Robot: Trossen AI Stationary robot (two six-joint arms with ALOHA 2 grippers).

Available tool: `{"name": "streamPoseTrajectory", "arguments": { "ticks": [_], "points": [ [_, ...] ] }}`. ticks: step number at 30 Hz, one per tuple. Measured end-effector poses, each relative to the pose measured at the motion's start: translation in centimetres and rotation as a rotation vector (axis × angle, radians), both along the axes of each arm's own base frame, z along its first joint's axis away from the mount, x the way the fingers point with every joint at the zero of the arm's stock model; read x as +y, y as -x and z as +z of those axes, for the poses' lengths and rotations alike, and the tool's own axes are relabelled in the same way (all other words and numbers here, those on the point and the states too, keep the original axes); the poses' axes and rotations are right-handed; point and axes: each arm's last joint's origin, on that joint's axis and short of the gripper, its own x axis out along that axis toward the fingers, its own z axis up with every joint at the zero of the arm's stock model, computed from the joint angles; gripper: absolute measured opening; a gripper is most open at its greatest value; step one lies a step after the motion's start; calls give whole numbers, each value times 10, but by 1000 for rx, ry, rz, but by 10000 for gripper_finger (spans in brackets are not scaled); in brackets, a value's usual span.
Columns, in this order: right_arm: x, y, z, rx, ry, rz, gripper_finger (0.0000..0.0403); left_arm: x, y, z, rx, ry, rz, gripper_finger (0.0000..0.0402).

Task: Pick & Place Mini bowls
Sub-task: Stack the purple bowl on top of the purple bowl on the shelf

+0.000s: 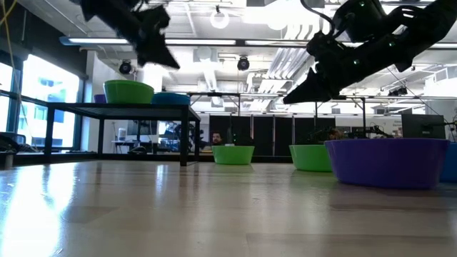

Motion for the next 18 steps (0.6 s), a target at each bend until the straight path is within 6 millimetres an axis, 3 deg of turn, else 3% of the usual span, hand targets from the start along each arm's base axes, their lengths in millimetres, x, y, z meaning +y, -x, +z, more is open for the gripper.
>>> {"name": "streamPoseTrajectory", "arguments": {
  "ticks": [3,6,11,18],
  "points": [
    [0,0,0,-11,-26,-30,1,-8,-6,-23,5,9,-73,2],
    [-1,0,0,-21,-49,-57,1,-20,-12,-45,-116,-77,-104,1],
    [-1,0,1,-41,-84,-94,2,-36,0,-66,-334,-216,-102,1],
    [4,-3,22,29,-76,-157,12,-53,18,-96,-438,-236,-130,1]
  ]
}}
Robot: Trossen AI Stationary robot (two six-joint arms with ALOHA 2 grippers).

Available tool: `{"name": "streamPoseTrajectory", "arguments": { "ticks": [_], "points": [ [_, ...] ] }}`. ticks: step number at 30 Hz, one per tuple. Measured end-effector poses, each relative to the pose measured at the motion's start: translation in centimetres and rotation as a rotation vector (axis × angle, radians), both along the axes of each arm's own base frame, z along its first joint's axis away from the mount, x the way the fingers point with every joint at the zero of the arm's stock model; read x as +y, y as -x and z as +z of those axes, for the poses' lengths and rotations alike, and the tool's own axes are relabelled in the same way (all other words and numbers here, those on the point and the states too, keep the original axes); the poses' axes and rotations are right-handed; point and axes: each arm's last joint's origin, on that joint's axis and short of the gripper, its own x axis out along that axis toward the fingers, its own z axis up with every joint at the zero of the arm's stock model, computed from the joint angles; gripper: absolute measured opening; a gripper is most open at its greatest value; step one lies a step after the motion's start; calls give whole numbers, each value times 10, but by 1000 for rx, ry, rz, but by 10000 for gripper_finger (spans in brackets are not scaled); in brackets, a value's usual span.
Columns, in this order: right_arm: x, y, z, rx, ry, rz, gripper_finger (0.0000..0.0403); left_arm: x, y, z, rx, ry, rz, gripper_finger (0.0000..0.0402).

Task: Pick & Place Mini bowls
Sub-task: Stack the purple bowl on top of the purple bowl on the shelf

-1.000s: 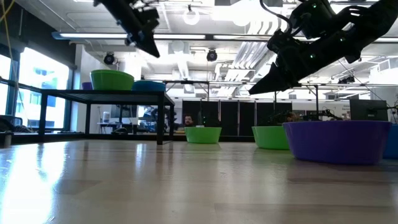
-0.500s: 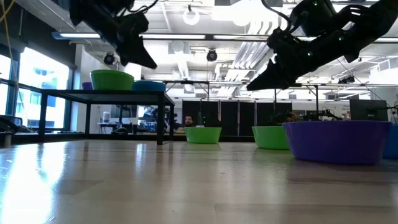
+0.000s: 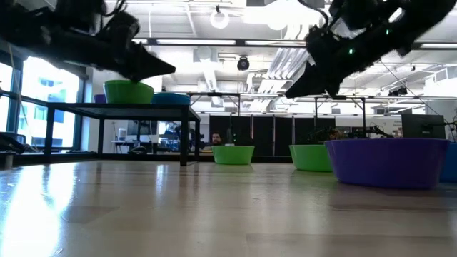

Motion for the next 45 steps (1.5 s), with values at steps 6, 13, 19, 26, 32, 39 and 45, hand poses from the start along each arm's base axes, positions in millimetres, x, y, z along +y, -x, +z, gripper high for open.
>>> {"name": "streamPoseTrajectory", "arguments": {
  "ticks": [6,13,19,26,32,39,45],
  "points": [
    [32,-4,30,221,-41,22,38,-5,13,-18,-42,-5,-35,1],
    [90,0,37,471,-194,82,105,-6,13,-18,-47,-22,-55,1],
    [146,-6,25,649,-238,272,145,-6,13,-19,-37,-21,-58,1],
    [192,-11,18,900,-211,395,150,-6,13,-22,-8,-12,-73,1],
    [204,-14,2,983,-107,445,150,-6,13,-22,0,-9,-75,1],
    [197,-18,-27,1051,-23,491,149,-6,13,-23,9,-7,-75,1],
    [192,-20,-46,1007,-36,544,133,-6,13,-24,13,-6,-75,1]
  ]
}}
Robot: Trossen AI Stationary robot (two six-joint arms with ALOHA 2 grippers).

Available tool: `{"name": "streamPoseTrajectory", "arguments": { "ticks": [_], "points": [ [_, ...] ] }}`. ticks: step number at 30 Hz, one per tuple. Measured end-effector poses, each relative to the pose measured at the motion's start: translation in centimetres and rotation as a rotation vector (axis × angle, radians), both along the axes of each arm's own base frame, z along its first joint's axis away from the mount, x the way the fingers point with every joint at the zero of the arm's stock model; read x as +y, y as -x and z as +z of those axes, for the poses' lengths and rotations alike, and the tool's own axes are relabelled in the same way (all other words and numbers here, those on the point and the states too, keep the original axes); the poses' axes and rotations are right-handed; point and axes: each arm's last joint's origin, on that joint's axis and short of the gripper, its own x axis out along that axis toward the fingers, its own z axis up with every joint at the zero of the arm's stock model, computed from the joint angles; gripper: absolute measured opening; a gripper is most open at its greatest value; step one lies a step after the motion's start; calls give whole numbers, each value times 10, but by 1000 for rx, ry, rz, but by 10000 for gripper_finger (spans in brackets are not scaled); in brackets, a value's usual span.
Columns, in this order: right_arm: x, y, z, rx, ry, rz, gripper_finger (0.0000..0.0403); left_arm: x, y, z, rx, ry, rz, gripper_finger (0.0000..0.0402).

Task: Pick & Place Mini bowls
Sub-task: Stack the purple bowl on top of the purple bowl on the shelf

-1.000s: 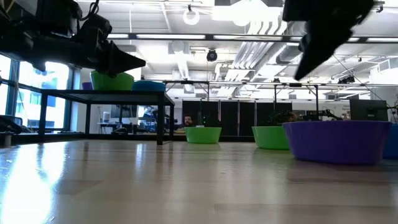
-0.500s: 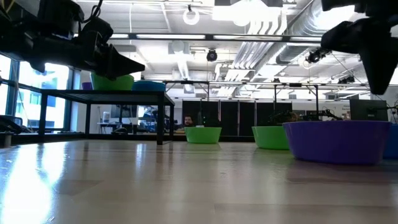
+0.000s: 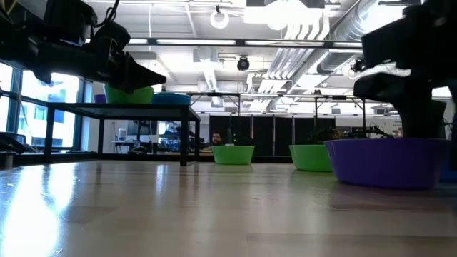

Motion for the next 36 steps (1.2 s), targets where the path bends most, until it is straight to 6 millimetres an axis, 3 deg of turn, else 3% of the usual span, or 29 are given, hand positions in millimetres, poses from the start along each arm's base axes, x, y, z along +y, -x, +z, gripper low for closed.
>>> {"name": "streamPoseTrajectory", "arguments": {
  "ticks": [9,16,24,29,36],
  "points": [
    [-12,-8,-4,-10,-31,5,9,0,0,0,1,0,0,1],
    [-28,-38,24,-99,-32,58,5,0,0,0,-3,1,1,1],
    [-58,-89,57,-329,-3,163,3,0,0,0,-4,2,1,1],
    [-69,-125,42,-308,8,270,3,0,0,0,-3,2,2,1],
    [-63,-166,18,-217,34,456,2,0,0,0,-2,3,4,1]
  ]
}}
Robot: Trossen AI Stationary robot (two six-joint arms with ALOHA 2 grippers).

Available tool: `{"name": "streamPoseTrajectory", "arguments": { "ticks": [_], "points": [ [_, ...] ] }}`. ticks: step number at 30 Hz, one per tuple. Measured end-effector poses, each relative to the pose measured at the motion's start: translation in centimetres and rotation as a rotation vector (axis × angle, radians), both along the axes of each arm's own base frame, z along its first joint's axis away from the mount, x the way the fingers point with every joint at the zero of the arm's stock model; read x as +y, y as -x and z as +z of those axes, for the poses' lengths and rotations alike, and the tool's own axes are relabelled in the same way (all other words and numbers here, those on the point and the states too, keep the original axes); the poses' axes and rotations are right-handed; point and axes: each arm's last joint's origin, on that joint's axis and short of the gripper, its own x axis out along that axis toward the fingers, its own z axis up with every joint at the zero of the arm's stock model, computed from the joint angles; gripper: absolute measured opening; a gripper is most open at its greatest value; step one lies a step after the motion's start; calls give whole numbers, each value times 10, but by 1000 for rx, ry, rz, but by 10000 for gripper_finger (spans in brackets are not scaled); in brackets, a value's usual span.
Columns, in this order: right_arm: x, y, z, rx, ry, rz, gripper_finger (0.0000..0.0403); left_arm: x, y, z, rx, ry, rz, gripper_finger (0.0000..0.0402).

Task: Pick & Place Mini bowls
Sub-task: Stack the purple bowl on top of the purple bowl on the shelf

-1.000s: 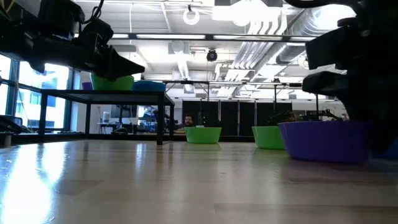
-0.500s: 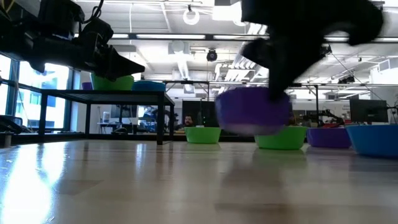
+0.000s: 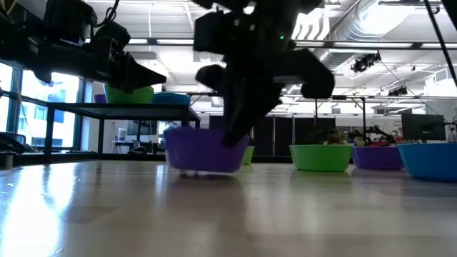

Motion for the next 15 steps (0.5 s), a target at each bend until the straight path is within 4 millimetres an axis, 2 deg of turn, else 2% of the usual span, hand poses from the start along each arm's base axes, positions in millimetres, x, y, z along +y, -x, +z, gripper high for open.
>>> {"name": "streamPoseTrajectory", "arguments": {
  "ticks": [5,10,15],
  "points": [
    [0,-10,-3,-11,66,10,13,0,0,0,1,0,0,1],
    [2,-10,-2,-26,112,4,50,0,0,0,2,1,-1,1],
    [6,-8,15,-92,99,-45,96,0,0,-1,10,3,-4,1]
  ]
}}
